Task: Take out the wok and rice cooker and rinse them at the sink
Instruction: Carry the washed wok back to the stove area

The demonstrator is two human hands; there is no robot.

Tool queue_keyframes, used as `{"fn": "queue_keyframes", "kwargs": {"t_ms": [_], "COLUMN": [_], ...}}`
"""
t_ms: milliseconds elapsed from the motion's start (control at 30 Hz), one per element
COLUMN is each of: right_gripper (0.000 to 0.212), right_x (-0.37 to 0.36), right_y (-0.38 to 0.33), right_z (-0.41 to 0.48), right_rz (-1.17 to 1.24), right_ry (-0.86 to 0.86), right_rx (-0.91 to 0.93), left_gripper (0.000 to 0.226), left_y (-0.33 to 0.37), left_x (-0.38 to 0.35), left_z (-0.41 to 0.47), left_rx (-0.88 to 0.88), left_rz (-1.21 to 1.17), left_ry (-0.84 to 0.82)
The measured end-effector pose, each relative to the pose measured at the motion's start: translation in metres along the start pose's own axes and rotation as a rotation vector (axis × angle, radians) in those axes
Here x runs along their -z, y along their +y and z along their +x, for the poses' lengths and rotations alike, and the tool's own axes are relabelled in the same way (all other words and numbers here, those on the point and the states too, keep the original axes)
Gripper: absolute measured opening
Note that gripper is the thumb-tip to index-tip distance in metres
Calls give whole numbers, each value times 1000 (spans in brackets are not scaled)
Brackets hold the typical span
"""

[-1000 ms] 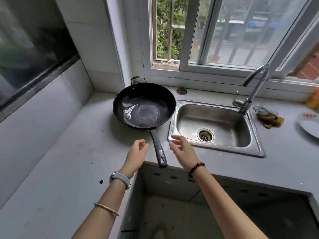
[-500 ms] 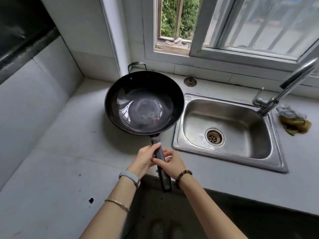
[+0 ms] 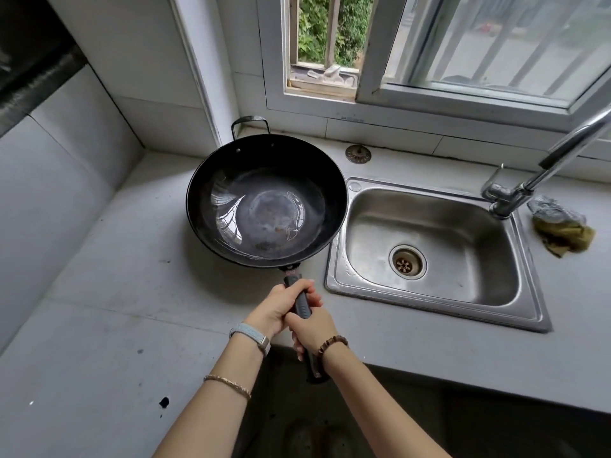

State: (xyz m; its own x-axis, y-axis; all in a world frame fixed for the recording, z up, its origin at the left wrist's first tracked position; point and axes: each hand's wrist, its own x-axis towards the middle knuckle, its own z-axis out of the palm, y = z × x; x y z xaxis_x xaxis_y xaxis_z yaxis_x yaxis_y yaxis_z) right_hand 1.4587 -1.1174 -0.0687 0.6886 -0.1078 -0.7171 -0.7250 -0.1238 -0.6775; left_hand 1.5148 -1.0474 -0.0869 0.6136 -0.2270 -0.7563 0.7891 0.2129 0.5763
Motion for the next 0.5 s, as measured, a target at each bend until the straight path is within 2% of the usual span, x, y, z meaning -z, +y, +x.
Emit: {"fn": "queue_keyframes", "kwargs": {"t_ms": [233,500], "right_gripper": [13,10], "right_x": [0,12], "right_y": [-4,10], "right_z": [-9,-52], "right_rz": [7,21], "right_ry": [51,64], "right_rx": [47,114], "left_gripper": [19,17], "left_y": [4,-9], "left_x": [-12,-30], "left_z": [-12,-54], "left_rx": [-67,-112], "left_rz": [44,99], "left_ry": [132,86]}}
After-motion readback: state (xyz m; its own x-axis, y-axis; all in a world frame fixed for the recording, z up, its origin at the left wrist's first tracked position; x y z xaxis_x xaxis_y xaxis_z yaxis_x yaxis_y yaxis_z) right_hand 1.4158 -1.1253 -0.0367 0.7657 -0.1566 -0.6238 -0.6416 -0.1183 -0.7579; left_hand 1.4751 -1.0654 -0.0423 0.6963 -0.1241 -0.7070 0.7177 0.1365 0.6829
